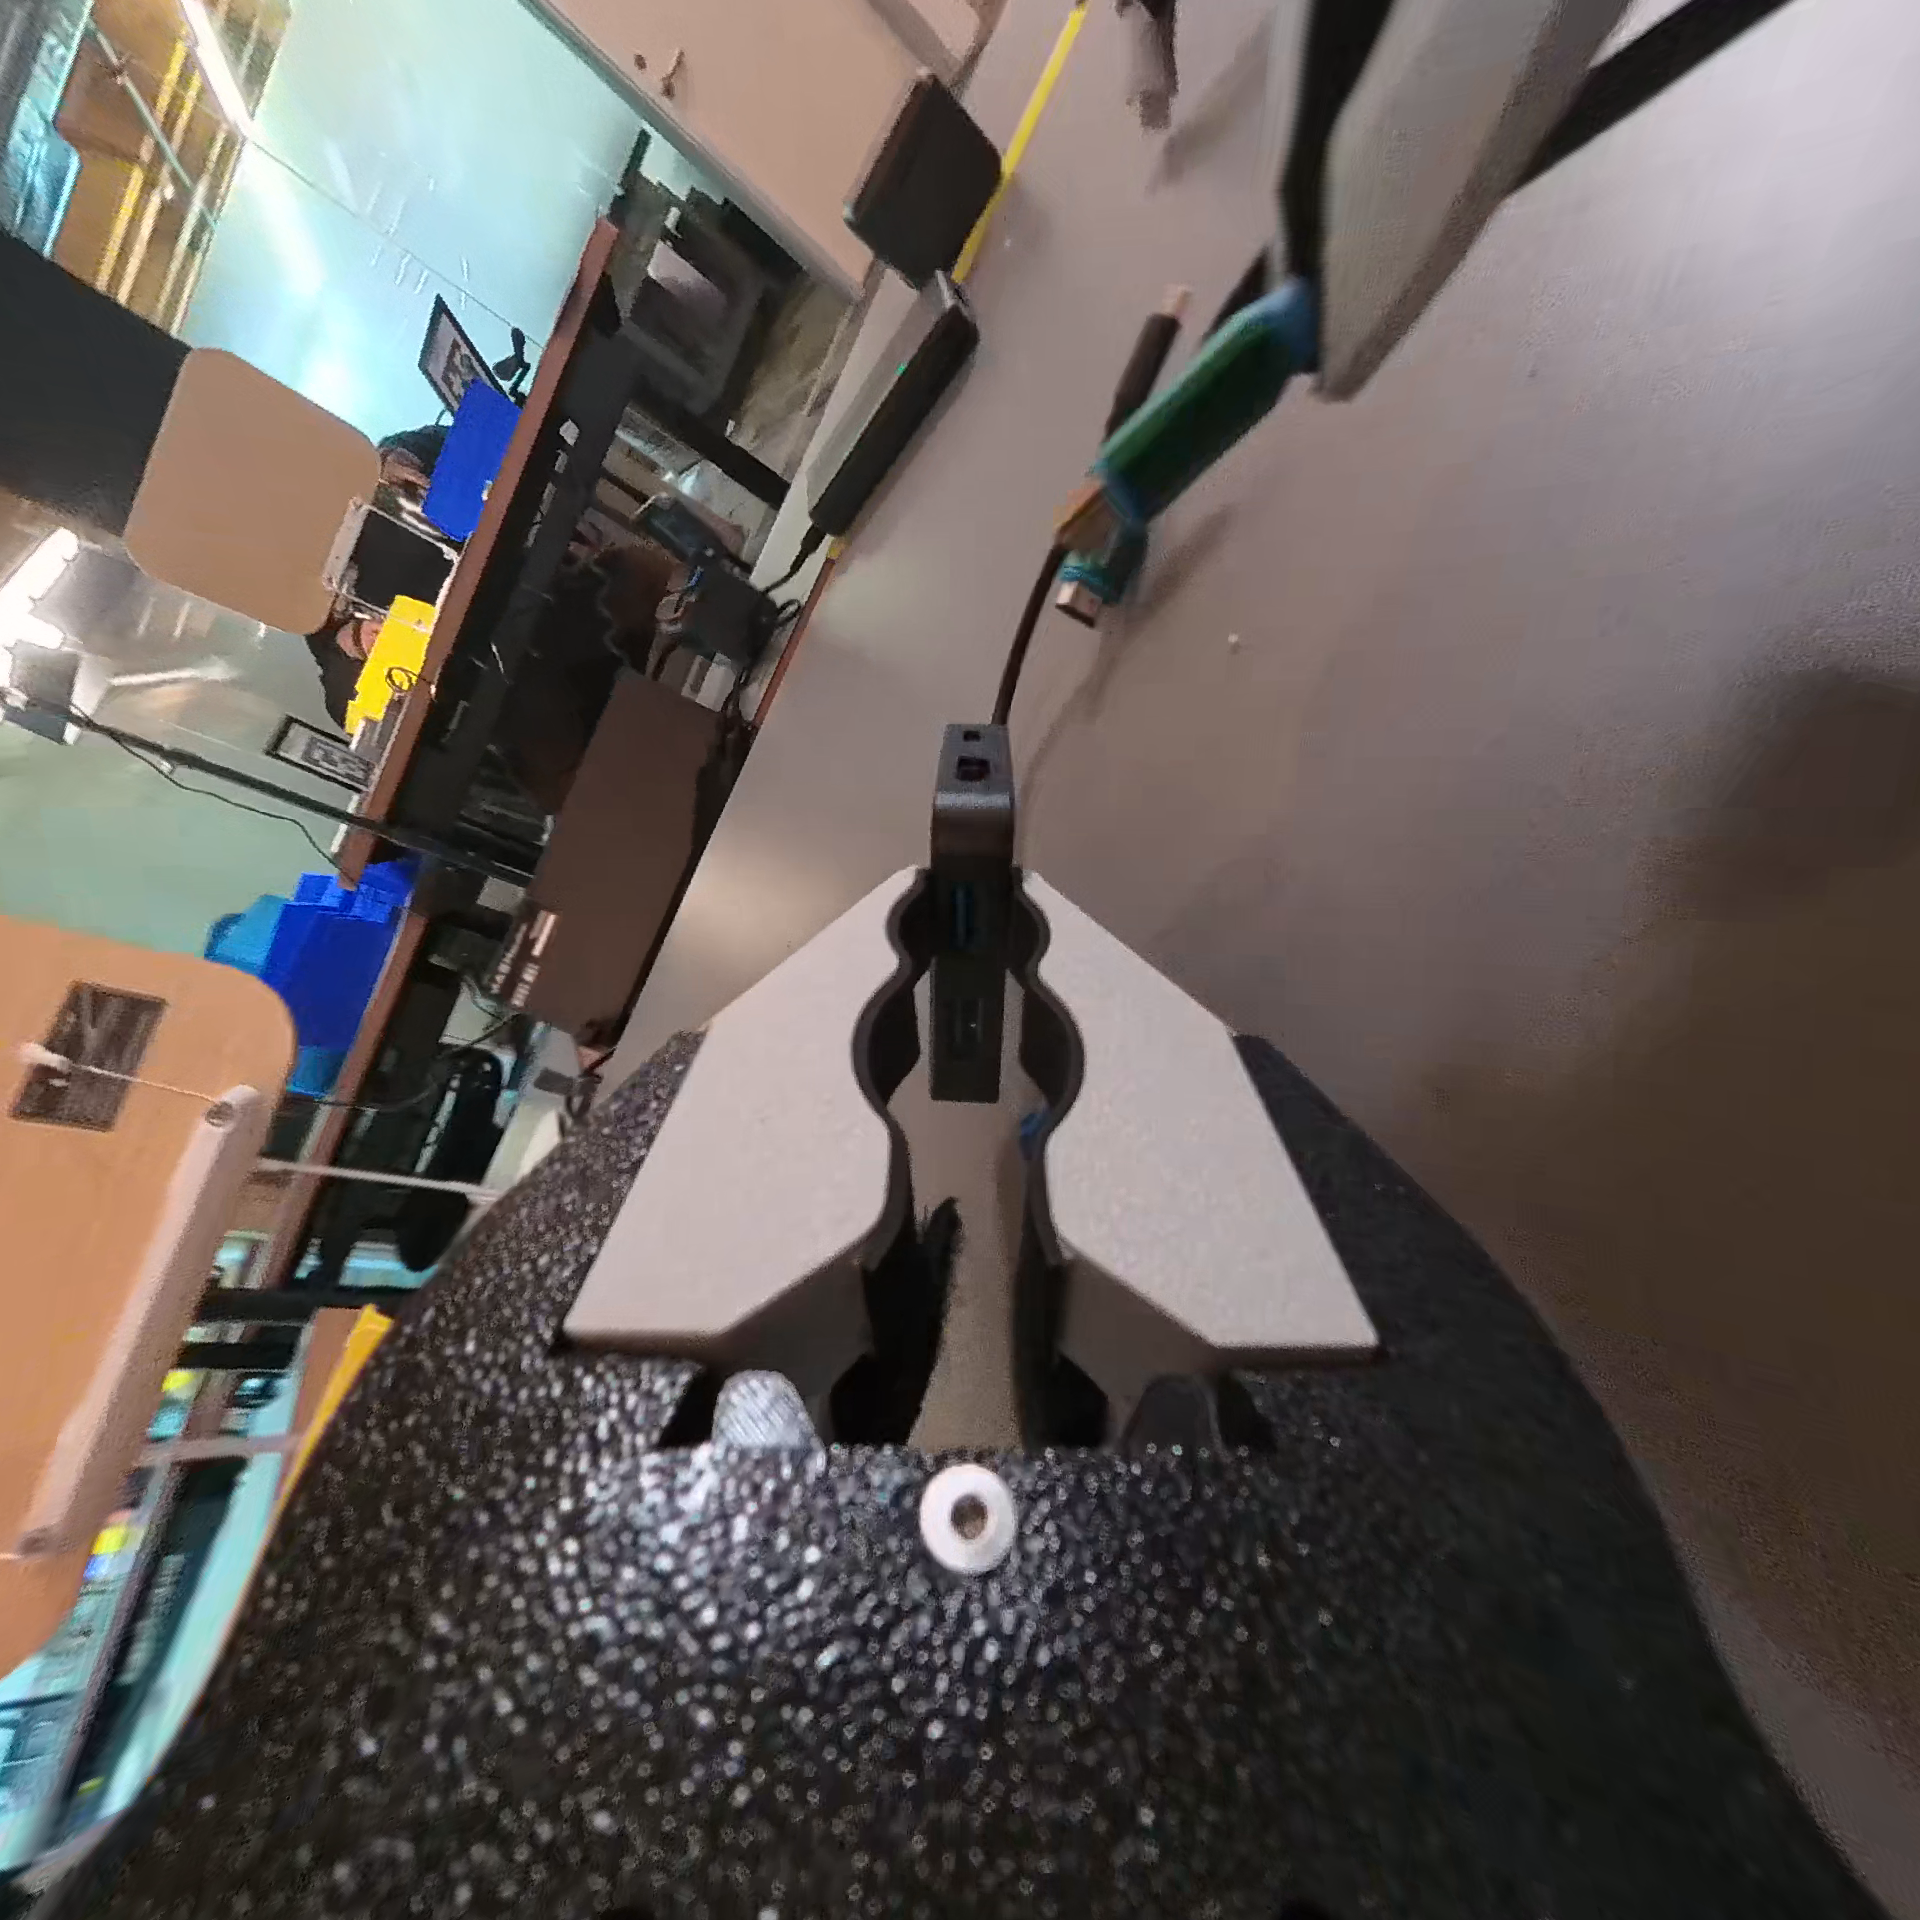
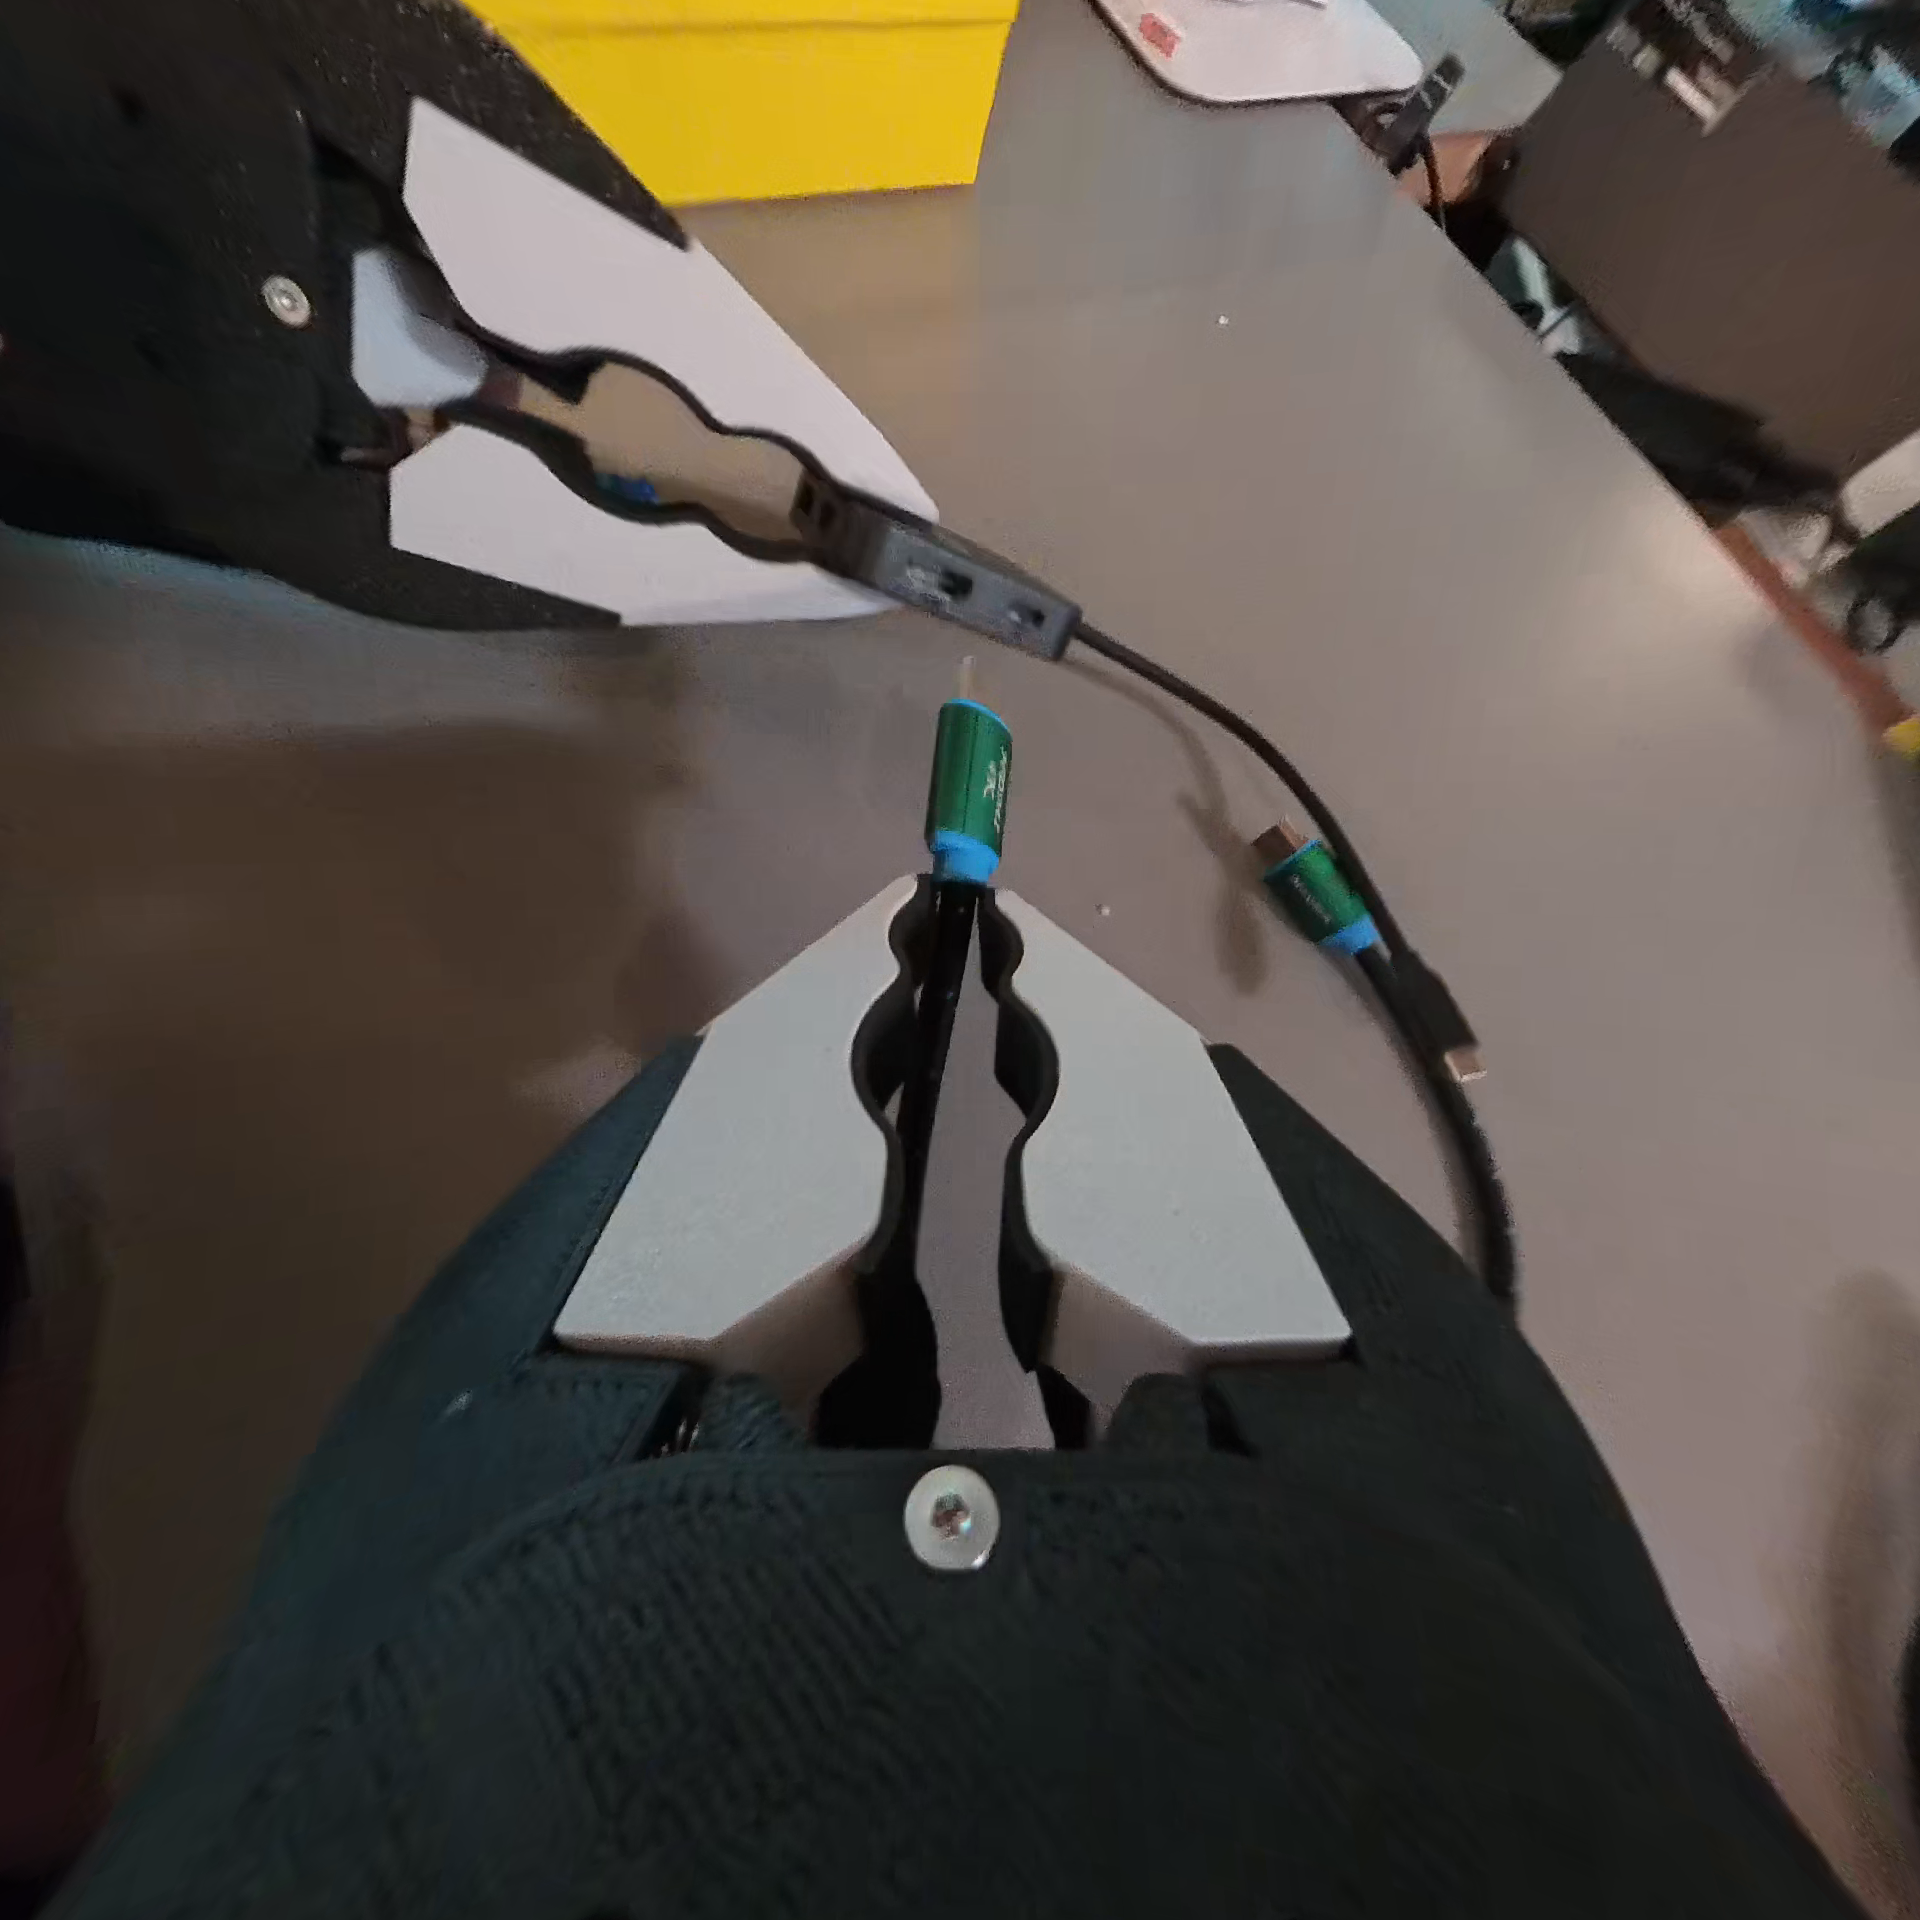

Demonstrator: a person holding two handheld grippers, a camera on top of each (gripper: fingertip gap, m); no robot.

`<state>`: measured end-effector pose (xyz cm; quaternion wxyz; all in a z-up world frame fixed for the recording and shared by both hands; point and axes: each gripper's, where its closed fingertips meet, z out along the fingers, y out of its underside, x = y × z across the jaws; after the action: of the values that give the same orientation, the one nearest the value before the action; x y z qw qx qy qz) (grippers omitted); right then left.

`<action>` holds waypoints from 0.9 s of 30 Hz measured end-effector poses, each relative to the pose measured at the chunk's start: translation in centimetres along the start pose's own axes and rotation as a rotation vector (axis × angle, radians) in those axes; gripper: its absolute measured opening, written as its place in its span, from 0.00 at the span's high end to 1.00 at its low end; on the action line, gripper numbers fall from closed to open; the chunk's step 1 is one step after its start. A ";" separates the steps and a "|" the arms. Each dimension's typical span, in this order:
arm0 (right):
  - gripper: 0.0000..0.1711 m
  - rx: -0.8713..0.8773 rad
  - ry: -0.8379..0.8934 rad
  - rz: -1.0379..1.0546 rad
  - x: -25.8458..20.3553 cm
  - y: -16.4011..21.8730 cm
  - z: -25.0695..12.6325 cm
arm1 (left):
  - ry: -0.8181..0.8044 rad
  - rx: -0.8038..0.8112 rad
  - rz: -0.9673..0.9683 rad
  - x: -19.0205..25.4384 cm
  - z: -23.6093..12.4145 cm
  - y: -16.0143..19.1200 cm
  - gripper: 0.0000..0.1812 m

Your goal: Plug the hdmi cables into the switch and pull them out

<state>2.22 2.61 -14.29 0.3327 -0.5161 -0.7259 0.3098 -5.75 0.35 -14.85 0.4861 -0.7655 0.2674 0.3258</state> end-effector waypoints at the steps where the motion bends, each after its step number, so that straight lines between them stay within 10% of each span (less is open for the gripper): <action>1: 0.96 -0.022 0.026 -0.051 -0.1 -0.1 0.3 | 0.003 -0.014 0.034 0.3 0.0 -0.1 0.93; 27: 0.98 -0.302 0.190 -0.689 0.0 0.9 2.7 | 0.062 -0.110 0.287 2.4 0.2 0.3 0.94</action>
<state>0.56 2.58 -16.57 0.4035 -0.3116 -0.8600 0.0204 -4.47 0.21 -16.94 0.3836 -0.7546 0.3707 0.3822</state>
